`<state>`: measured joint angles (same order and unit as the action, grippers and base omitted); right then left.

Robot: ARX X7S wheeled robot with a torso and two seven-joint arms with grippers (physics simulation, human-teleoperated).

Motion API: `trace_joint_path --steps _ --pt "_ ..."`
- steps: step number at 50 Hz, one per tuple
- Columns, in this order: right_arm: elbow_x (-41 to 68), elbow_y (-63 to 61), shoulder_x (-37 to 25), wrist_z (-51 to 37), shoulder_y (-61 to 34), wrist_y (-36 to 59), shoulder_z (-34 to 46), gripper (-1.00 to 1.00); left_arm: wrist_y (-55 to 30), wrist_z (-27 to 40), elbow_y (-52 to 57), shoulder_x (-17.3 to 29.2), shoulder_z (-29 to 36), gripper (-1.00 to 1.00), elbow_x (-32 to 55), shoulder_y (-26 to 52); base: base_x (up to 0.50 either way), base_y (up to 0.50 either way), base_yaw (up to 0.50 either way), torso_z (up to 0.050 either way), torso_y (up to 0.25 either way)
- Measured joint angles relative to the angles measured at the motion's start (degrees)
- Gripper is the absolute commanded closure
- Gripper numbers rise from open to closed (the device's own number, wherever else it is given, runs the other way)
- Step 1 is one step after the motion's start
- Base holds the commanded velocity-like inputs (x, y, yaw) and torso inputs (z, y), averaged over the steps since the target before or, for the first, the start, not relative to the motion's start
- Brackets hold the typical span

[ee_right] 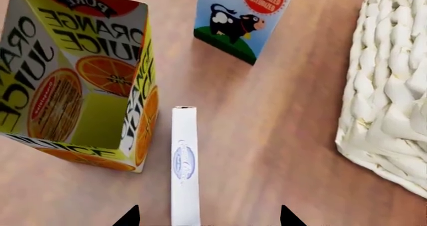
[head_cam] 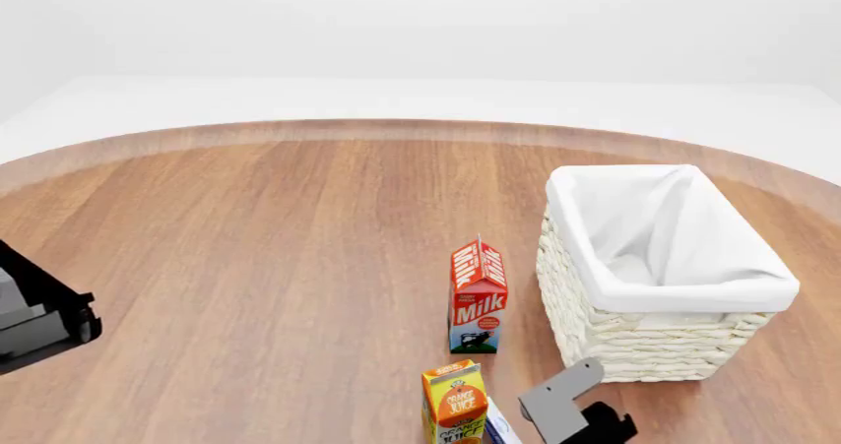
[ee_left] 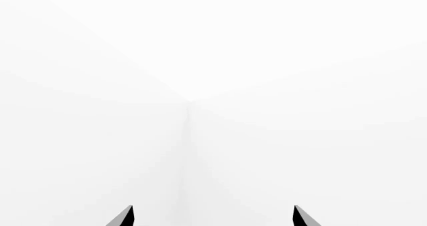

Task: Pick up the cream cheese box and the butter, and put them in the basket.

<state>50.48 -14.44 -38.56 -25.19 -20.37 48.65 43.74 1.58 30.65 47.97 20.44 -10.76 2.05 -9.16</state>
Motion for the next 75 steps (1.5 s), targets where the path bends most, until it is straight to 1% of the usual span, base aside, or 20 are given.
trace_joint_path --steps 35,75 --pt "-3.2 2.7 0.8 0.9 -1.0 -0.7 2.5 -1.0 0.6 0.5 -0.5 0.4 0.6 -1.0 -0.4 -0.4 0.0 0.0 0.0 0.0 0.0" --pt "-4.5 5.3 2.2 1.7 -1.3 -1.8 3.8 -1.0 0.5 1.0 -0.7 0.9 1.1 -1.0 -0.4 -0.4 0.0 0.0 0.0 0.0 0.0"
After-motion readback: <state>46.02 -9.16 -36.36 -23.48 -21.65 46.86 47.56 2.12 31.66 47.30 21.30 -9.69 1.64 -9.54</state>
